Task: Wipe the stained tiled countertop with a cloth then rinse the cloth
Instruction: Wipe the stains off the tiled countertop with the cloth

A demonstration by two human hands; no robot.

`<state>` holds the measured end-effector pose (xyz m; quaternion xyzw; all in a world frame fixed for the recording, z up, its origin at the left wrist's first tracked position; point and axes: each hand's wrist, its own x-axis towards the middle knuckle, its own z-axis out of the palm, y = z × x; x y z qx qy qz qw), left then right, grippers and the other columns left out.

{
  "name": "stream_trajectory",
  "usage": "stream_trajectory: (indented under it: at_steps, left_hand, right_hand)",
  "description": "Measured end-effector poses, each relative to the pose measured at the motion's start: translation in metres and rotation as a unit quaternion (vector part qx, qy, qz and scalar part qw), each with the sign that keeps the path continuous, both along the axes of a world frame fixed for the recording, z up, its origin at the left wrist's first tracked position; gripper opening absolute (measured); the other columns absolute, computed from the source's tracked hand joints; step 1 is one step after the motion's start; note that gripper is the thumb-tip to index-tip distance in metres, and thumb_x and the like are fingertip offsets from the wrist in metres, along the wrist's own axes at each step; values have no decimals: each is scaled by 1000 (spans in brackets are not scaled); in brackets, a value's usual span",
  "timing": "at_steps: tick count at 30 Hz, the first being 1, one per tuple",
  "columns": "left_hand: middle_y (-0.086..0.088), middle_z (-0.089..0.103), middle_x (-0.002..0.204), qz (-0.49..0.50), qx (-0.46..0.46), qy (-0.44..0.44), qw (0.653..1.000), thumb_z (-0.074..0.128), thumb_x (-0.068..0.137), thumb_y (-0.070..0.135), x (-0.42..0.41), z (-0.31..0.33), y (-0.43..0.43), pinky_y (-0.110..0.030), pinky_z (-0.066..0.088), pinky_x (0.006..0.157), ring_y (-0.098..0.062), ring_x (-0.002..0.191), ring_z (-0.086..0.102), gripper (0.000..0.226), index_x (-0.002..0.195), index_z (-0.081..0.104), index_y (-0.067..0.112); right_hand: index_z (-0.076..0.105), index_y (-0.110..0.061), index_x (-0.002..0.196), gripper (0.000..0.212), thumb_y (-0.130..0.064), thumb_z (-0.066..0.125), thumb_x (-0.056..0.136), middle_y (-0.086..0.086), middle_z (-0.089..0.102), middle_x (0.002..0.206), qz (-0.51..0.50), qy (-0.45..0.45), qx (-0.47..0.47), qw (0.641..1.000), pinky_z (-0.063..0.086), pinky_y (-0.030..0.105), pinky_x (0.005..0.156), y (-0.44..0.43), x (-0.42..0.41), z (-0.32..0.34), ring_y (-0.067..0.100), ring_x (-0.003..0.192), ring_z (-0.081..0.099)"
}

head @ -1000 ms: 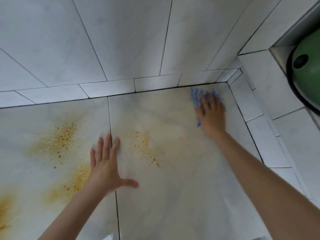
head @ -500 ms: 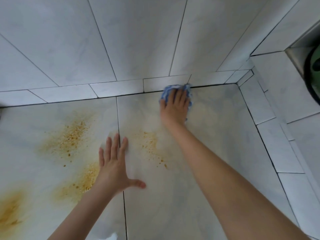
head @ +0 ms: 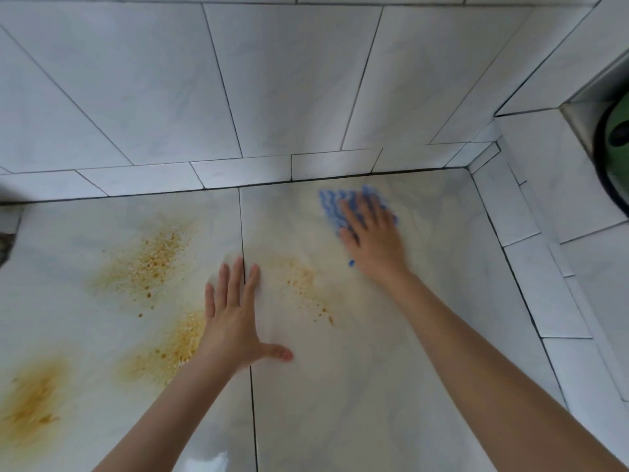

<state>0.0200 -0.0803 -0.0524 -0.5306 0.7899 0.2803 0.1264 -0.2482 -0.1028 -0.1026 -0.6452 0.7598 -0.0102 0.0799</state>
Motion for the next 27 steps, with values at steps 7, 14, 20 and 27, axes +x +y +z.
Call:
stream_trajectory:
  at_steps: [7, 14, 20, 27]
  left_hand:
    - [0, -44, 143, -8, -4, -5, 1000, 61, 40, 84, 1, -1, 1, -45, -18, 112, -22, 129, -44, 149, 138, -33, 22]
    - [-2, -40, 145, -33, -23, -19, 999, 61, 47, 82, 9, -2, 0, -41, -17, 113, -22, 132, -39, 144, 137, -33, 20]
    - [-1, -30, 151, -41, -31, -13, 999, 61, 54, 78, 18, 3, 0, -38, -12, 115, -18, 137, -30, 134, 143, -24, 22]
    - [-3, -34, 148, -46, -31, -21, 998, 61, 59, 75, 19, 0, 8, -42, -11, 115, -21, 136, -33, 133, 140, -28, 20]
  right_hand:
    - [-8, -23, 146, 67, -49, -9, 84, 13, -2, 158, -160, 26, 17, 987, 0, 44, 118, 43, -18, 3, 31, 146, -2]
    - [33, -20, 145, 54, -40, 31, 95, 10, 30, 152, 8, -53, -64, 997, 15, 45, 113, 55, 110, -3, 29, 142, 22]
    - [36, -25, 143, 52, -48, 27, 98, 5, 32, 152, 68, -28, -66, 995, 10, 39, 115, 95, 89, -7, 24, 141, 20]
    - [16, -17, 149, 61, -49, 1, 99, 18, 21, 154, -167, 5, -8, 986, 10, 43, 113, 141, 11, -4, 33, 142, 16]
